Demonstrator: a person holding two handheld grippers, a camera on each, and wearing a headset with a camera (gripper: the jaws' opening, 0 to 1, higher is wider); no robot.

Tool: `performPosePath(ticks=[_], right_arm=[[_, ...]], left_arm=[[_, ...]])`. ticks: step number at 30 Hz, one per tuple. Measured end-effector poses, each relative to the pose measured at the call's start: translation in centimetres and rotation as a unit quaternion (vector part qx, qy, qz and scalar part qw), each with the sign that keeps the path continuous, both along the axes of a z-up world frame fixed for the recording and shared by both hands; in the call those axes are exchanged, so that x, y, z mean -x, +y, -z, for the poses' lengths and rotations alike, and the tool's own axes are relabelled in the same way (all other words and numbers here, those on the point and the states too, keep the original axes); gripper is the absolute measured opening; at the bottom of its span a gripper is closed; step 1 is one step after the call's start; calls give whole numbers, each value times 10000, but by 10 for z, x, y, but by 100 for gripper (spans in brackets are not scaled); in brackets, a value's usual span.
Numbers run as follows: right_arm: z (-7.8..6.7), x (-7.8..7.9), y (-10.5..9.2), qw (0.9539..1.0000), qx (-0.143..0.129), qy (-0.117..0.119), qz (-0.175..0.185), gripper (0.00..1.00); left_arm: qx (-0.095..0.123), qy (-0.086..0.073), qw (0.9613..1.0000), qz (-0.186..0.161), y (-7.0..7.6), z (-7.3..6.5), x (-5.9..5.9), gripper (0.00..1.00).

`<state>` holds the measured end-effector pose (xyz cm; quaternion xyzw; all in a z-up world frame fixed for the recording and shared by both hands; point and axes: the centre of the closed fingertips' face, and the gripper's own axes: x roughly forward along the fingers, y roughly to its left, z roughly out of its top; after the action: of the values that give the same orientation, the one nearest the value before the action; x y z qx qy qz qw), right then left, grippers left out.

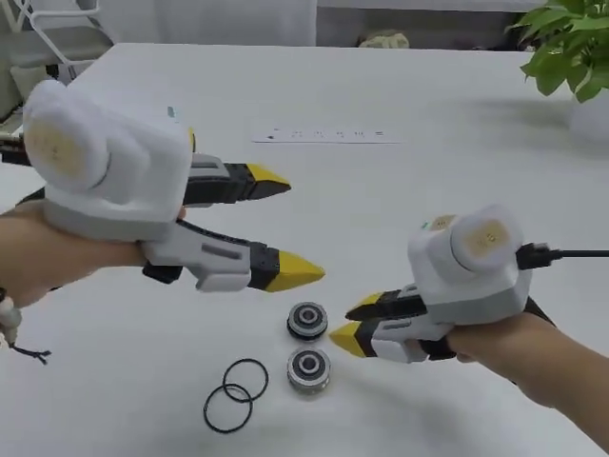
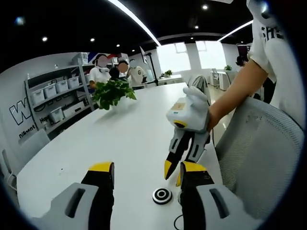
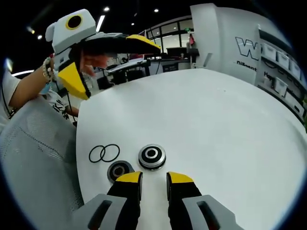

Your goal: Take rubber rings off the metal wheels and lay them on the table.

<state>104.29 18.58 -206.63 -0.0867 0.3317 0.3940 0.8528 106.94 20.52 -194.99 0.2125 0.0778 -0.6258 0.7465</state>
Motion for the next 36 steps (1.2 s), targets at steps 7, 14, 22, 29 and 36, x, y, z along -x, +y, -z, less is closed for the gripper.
performPosePath(ticks=[7, 14, 22, 29, 36], right_arm=[[1, 0, 1, 10000, 16, -8, -7, 17], [3, -2, 0, 10000, -14, -2, 74, 18], [6, -2, 3, 10000, 2, 0, 67, 18], [8, -1, 5, 10000, 29, 26, 23, 18], [8, -1, 5, 10000, 5, 43, 52, 18]], left_arm=[[-320, 58, 9995, -29, -5, 37, -5, 44], [-614, 171, 9980, -20, -9, 70, -6, 34], [-636, 465, 9967, -168, -10, 96, 0, 22], [-682, 712, 9949, -221, -6, 110, 4, 16], [-655, 928, 9932, -248, -7, 112, 5, 9]])
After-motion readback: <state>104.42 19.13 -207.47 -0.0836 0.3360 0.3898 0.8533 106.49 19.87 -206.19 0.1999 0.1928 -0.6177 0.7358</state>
